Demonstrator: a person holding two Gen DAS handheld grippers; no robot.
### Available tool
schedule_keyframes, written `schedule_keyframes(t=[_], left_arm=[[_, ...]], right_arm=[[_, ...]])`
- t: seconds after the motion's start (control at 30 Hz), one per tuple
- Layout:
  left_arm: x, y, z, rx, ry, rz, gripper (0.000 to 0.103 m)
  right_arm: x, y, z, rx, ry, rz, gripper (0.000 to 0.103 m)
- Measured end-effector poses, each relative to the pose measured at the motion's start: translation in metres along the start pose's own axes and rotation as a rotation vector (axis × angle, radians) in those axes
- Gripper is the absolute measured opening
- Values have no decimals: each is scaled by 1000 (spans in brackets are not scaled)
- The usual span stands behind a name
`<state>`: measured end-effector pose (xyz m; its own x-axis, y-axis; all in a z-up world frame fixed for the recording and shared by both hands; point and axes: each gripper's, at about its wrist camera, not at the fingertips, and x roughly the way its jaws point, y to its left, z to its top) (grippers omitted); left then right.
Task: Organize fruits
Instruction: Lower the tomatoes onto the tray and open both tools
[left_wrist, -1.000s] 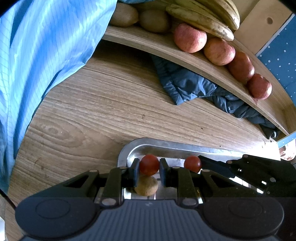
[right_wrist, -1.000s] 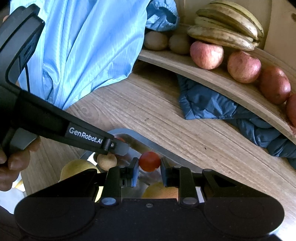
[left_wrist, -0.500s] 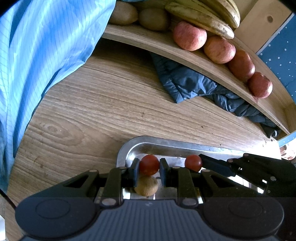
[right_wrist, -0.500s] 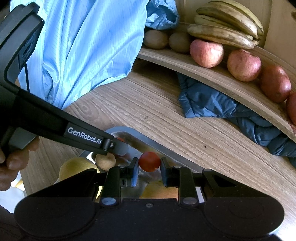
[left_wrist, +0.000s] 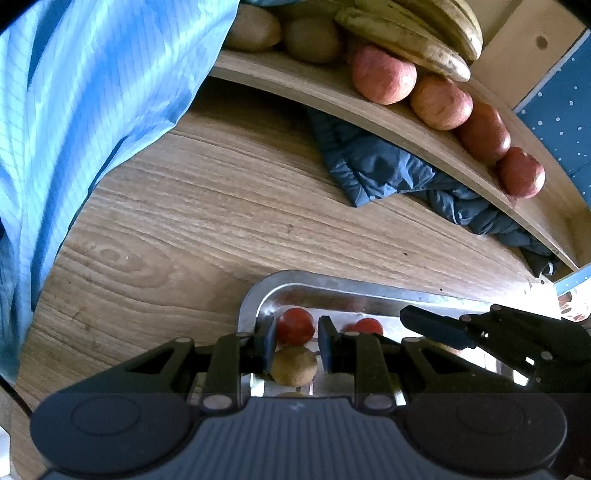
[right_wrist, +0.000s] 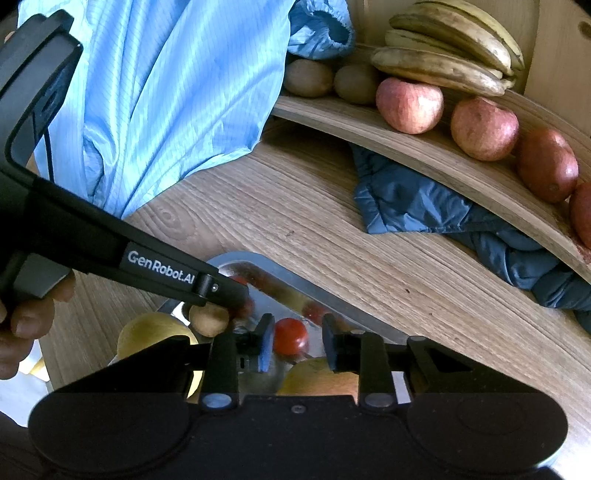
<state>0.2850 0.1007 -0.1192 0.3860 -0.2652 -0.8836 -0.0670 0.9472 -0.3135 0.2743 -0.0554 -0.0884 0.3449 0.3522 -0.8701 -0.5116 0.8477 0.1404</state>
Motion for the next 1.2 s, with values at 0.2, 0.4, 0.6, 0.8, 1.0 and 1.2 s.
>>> schedule_keyframes(t=[0.2,0.4,0.6,0.8,1.0,1.2], left_arm=[[-5,-2,0,10,-17,-5,31],[-10,-5,0,17,-40,-14,35],[-14,-7,-1,28,-56,-20,42],[-18,-10,0,35,-67,-24,49],[-22,-13,0,49,-85,-34,59],[-28,-16,-1,68,-104,-49,69]], right_arm=[[-4,-2,0,13,-9,-16,39],[-9,-6,0,29,-23,-33,47],[-15,-9,1,43,-40,-49,55],[-22,-12,0,66,-53,-72,70],[-28,-15,-1,90,-63,-101,80],[-37,-21,-3,135,-83,-160,92]])
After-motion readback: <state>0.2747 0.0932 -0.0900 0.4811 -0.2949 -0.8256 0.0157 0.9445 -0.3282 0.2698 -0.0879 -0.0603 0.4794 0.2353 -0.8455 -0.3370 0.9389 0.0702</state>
